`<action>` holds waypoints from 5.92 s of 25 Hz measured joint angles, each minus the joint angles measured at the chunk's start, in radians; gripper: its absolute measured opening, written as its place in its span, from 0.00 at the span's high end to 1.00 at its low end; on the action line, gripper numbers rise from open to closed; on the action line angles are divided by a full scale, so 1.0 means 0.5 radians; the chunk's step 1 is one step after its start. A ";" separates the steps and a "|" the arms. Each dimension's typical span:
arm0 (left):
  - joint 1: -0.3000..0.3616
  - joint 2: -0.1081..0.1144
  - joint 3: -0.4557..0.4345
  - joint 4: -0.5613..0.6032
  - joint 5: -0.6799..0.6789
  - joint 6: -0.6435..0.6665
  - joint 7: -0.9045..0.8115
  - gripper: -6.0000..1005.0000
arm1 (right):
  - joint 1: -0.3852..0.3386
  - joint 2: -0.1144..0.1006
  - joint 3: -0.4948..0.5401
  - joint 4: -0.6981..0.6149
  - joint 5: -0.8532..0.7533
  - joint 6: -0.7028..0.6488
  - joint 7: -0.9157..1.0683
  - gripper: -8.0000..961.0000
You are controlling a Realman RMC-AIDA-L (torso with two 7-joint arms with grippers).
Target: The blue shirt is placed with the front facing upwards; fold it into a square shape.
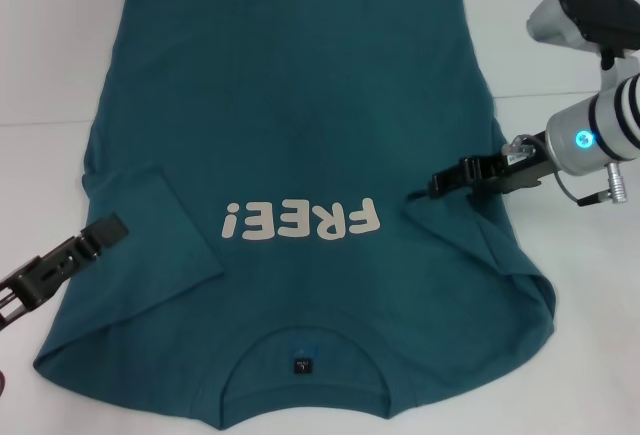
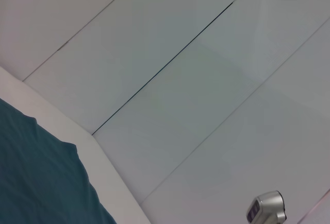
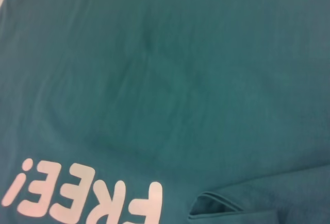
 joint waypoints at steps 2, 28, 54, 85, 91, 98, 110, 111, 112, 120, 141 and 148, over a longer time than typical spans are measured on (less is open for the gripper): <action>0.000 0.000 0.000 0.000 0.000 -0.002 0.002 0.28 | 0.000 0.008 -0.035 0.010 0.000 0.032 0.009 0.21; 0.000 0.000 0.000 -0.025 0.000 -0.020 0.012 0.28 | 0.018 0.066 -0.232 0.135 0.005 0.326 0.016 0.27; 0.000 0.000 -0.003 -0.024 0.000 -0.021 0.012 0.28 | 0.012 0.041 -0.227 0.095 -0.008 0.206 0.048 0.84; 0.006 0.000 -0.022 -0.028 0.000 -0.024 0.009 0.28 | 0.017 0.047 -0.206 -0.151 0.028 -0.221 0.080 0.99; 0.008 0.000 -0.030 -0.028 0.000 -0.020 0.009 0.28 | 0.056 0.071 -0.212 -0.144 0.029 -0.229 0.104 0.99; 0.009 0.000 -0.031 -0.028 0.000 -0.023 0.009 0.28 | 0.052 0.084 -0.214 -0.135 0.032 -0.224 0.087 0.99; 0.019 0.000 -0.036 -0.028 0.000 -0.024 0.006 0.28 | 0.007 0.051 -0.195 -0.128 0.255 -0.264 -0.074 0.73; 0.020 0.000 -0.039 -0.028 0.000 -0.024 0.003 0.28 | 0.002 0.042 -0.195 -0.129 0.265 -0.276 -0.088 0.61; 0.021 0.000 -0.042 -0.028 0.000 -0.024 0.000 0.28 | -0.006 0.034 -0.193 -0.135 0.282 -0.291 -0.105 0.59; 0.020 0.020 -0.055 -0.010 0.000 0.004 -0.196 0.28 | -0.168 -0.082 -0.012 -0.160 0.769 -0.602 -0.431 0.40; 0.007 0.169 -0.191 0.293 0.691 -0.056 -1.323 0.28 | -0.467 -0.246 0.206 -0.165 1.143 -1.038 -0.553 0.16; -0.043 0.210 -0.241 0.364 0.942 -0.138 -1.445 0.28 | -0.482 -0.257 0.218 -0.166 1.138 -1.039 -0.554 0.16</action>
